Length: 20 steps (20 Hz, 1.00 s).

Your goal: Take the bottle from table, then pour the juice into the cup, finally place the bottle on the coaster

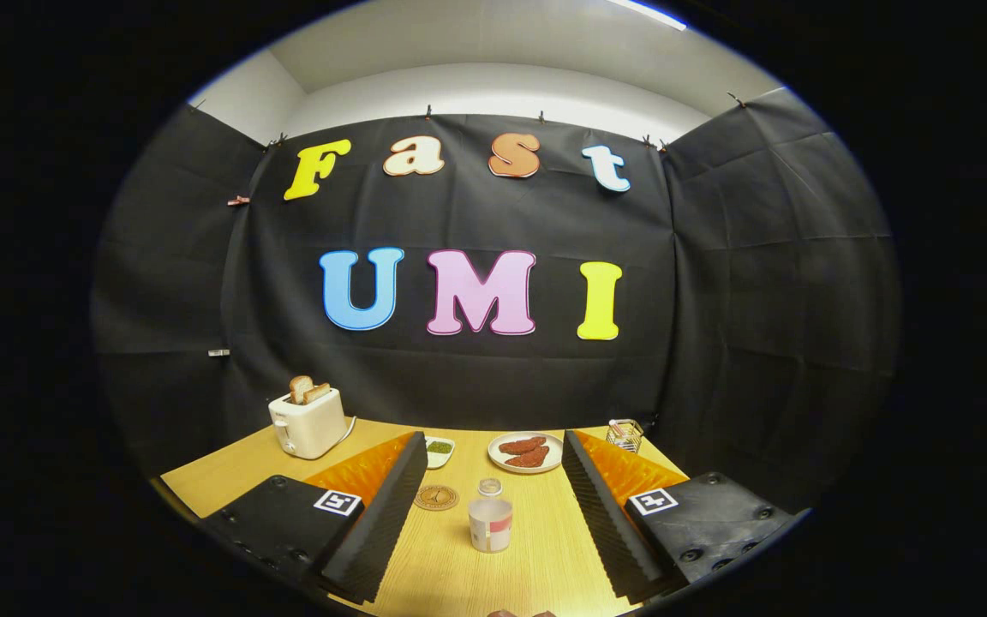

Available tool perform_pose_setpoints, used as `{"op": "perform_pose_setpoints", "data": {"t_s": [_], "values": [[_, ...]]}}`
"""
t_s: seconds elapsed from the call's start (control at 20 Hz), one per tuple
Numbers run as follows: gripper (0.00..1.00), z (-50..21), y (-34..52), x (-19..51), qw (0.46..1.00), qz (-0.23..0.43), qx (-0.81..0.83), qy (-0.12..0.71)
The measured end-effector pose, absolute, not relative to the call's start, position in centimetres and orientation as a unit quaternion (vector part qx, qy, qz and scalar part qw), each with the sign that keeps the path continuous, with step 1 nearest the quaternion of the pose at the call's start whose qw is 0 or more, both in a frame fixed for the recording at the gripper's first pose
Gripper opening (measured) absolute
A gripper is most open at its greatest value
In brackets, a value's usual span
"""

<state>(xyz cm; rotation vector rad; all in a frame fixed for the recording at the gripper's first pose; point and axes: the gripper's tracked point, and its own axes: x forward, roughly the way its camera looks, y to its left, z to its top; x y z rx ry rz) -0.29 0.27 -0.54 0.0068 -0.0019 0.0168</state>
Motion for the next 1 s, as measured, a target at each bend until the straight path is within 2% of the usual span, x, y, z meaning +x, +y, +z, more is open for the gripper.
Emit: {"op": "perform_pose_setpoints", "data": {"t_s": [0.5,1.0], "values": [[0.97,-1.1,-0.1,2.0,1.0,0.015,-0.011,0.011],[0.97,-5.5,-0.6,6.7,0.997,0.08,-0.003,0.016]]}}
